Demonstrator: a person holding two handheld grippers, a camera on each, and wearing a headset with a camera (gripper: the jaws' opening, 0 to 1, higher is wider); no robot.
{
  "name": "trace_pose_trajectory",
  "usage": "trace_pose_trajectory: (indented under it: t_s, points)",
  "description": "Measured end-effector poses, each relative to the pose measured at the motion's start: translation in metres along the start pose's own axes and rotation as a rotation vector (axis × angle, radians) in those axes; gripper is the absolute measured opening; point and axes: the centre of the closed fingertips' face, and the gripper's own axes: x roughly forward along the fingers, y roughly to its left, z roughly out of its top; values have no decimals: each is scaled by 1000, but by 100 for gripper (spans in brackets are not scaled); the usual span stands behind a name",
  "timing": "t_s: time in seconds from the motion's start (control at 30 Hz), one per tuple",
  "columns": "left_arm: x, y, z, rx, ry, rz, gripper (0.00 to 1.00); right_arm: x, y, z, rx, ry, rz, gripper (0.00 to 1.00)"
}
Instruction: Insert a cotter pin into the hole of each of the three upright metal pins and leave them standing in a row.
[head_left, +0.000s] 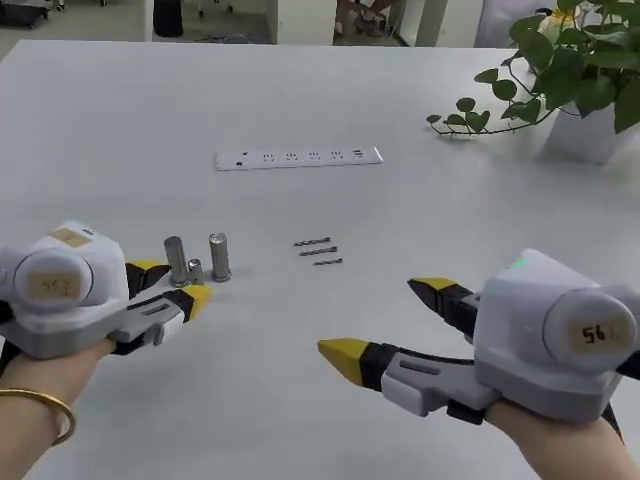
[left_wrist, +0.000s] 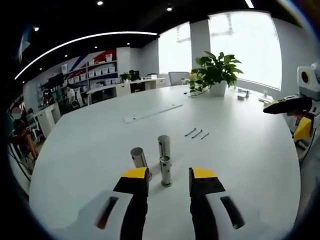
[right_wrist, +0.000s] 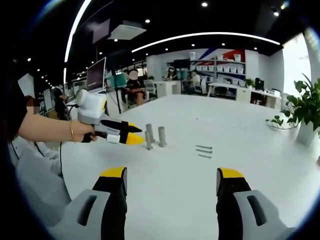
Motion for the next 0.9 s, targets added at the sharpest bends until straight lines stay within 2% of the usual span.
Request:
trace_pose_trajectory:
  t_s: [0.23,0.37,0.77,0.9]
  points:
    - [13,3,-3,6,10,-9,23,1,-4,-4,3,9,7,70]
    - [18,5,-5,-15,17,-20,20,1,-4,-5,11,11,4,70]
    - [26,3,-11,16,37,-72,6,-1,-9,-13,34,26,-7,71]
    - [27,4,-12,32,41,-78,6,-1,-9,-15,33,33,-7,71]
